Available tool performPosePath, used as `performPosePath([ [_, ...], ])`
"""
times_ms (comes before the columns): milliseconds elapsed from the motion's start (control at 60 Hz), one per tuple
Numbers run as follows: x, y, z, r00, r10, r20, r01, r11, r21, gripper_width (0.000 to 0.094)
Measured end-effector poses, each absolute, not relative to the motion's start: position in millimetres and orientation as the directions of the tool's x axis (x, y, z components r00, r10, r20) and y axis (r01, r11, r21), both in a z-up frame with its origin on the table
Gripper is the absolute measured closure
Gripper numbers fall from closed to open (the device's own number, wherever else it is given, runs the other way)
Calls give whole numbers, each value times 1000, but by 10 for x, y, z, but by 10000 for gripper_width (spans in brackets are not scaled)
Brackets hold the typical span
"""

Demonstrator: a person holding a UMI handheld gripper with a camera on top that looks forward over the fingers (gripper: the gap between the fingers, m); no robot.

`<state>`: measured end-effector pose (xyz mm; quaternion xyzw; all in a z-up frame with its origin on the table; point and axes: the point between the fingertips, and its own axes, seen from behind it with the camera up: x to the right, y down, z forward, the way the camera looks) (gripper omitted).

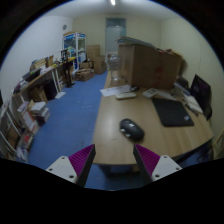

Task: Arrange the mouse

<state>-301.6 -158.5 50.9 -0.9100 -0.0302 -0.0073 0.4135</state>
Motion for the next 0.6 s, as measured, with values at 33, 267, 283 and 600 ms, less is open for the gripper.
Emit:
performPosePath([
  [33,-2757,-1478,411,996,50,80,93,-649,-755,151],
  [267,-2045,-1008,-133,972,200,126,226,-635,-739,150],
  [283,-2081,-941,-100,971,211,112,221,-613,-758,154],
  [600,-2263,-190,-140,977,214,12,134,-565,-814,369],
])
